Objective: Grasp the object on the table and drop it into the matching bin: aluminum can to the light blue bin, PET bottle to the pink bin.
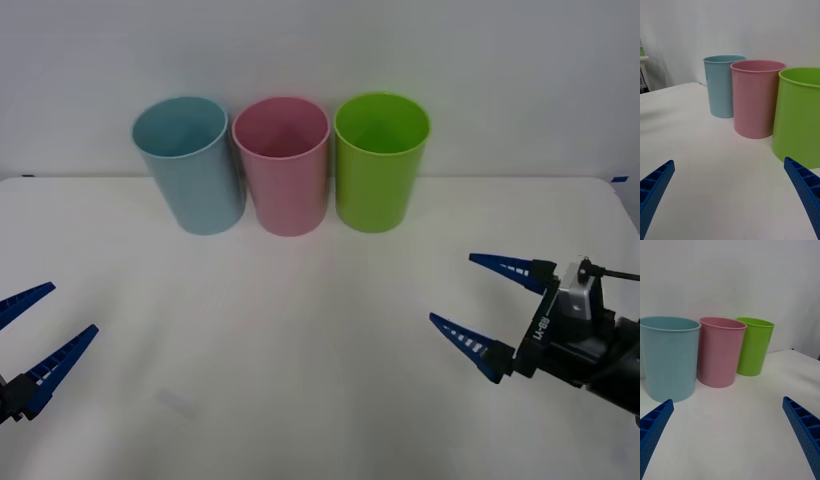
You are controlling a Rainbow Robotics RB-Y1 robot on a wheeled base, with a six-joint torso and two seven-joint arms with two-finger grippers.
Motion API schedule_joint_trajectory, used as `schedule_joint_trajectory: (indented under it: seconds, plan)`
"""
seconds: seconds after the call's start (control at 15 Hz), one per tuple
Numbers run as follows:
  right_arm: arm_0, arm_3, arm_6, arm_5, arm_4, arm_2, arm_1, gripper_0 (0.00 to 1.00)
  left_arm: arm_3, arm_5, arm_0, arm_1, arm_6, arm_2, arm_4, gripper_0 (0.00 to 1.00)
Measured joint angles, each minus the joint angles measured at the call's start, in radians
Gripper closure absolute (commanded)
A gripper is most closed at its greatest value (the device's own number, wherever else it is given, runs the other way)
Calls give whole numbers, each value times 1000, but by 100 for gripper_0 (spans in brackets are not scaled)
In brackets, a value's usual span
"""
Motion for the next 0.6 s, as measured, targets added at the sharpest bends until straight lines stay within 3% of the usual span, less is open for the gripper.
schedule_joint_trajectory:
  seconds: [0.33, 0.6]
  plan:
    - [140, 0, 23, -230, -5, -197, 74, 0, 0, 0, 0, 0, 0, 0, 0, 0]
    - [228, 0, 37, -274, -51, -278, 93, 0, 0, 0, 0, 0, 0, 0, 0, 0]
